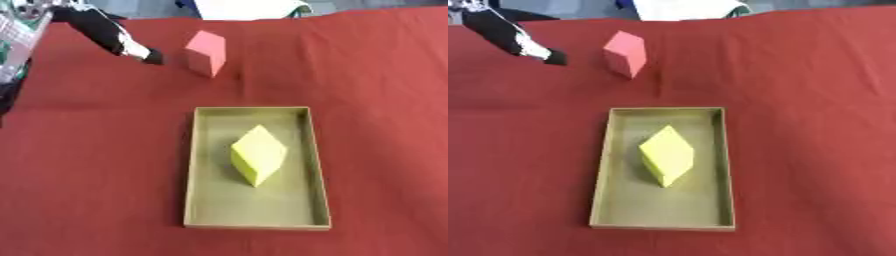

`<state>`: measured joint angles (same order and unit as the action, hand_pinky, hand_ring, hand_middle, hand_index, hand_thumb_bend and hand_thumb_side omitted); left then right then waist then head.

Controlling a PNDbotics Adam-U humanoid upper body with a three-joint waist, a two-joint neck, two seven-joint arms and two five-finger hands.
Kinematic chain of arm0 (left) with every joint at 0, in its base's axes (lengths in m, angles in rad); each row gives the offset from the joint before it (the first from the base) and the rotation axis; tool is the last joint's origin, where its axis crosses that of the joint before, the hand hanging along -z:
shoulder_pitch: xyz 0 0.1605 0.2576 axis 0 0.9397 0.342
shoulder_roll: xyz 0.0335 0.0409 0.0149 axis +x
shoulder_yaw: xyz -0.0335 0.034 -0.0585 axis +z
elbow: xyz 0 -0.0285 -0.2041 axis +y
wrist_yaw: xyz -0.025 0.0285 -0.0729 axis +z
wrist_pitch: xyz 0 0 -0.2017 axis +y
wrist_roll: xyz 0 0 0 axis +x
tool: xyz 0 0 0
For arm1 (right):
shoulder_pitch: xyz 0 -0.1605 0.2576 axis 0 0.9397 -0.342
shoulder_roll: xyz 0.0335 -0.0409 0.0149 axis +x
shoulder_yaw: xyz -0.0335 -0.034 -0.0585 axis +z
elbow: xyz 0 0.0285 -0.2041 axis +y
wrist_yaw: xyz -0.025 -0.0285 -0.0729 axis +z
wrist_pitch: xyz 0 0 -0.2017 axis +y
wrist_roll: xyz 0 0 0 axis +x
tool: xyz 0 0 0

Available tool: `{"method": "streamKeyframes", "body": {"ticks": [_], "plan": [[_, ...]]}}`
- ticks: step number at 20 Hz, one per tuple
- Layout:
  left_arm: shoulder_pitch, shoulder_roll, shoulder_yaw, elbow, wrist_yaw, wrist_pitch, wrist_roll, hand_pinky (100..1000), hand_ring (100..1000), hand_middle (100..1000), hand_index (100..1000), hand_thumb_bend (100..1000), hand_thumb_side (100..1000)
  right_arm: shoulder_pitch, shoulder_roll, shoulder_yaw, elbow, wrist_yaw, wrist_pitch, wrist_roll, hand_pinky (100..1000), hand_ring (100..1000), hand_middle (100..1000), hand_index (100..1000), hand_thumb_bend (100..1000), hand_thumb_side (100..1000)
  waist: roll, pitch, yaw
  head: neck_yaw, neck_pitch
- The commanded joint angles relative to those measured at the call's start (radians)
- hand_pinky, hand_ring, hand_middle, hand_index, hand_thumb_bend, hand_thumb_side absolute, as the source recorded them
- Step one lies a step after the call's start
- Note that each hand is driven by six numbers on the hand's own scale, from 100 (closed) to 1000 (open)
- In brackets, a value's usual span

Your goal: Pick up objects on the table and place them in the box.

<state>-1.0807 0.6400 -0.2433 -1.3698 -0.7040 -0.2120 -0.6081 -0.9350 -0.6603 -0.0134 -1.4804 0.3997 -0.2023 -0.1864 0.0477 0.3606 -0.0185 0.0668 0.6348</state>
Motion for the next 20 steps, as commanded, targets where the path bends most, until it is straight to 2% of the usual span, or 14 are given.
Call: {"method": "streamKeyframes", "body": {"ticks": [1,4,5,10,15,20], "plan": [[-0.04,0.001,0.006,0.021,-0.039,-0.017,-0.035,932,926,806,913,749,505,-0.024,-0.012,-0.016,-0.009,-0.008,0.001,-0.003,768,806,640,868,100,894,0.001,-0.018,-0.005,0.009,-0.014],[-0.06,-0.017,0.01,0.048,-0.058,-0.022,-0.036,938,932,819,916,698,476,-0.025,-0.004,-0.02,-0.009,-0.009,0.006,-0.002,766,800,636,866,100,893,0.006,-0.013,-0.016,0.018,-0.022],[-0.066,-0.023,0.01,0.06,-0.063,-0.023,-0.036,940,934,825,916,699,435,-0.026,-0.002,-0.021,-0.01,-0.01,0.008,-0.002,766,799,635,866,100,900,0.008,-0.01,-0.02,0.022,-0.025],[-0.091,-0.046,0.011,0.105,-0.083,-0.034,-0.039,941,936,827,917,638,363,-0.029,0.005,-0.023,-0.015,-0.014,0.012,-0.001,764,796,633,865,100,906,0.017,-0.001,-0.04,0.037,-0.036],[-0.101,-0.059,0.021,0.141,-0.104,-0.029,-0.028,938,939,833,921,541,280,-0.029,0.006,-0.027,-0.019,-0.016,0.016,0.001,763,795,631,862,100,912,0.026,0.012,-0.059,0.048,-0.045],[-0.104,-0.067,0.026,0.167,-0.111,-0.028,-0.022,939,942,840,928,525,247,-0.029,0.007,-0.032,-0.023,-0.019,0.02,0.001,762,794,629,861,100,917,0.032,0.024,-0.072,0.059,-0.056]]}}
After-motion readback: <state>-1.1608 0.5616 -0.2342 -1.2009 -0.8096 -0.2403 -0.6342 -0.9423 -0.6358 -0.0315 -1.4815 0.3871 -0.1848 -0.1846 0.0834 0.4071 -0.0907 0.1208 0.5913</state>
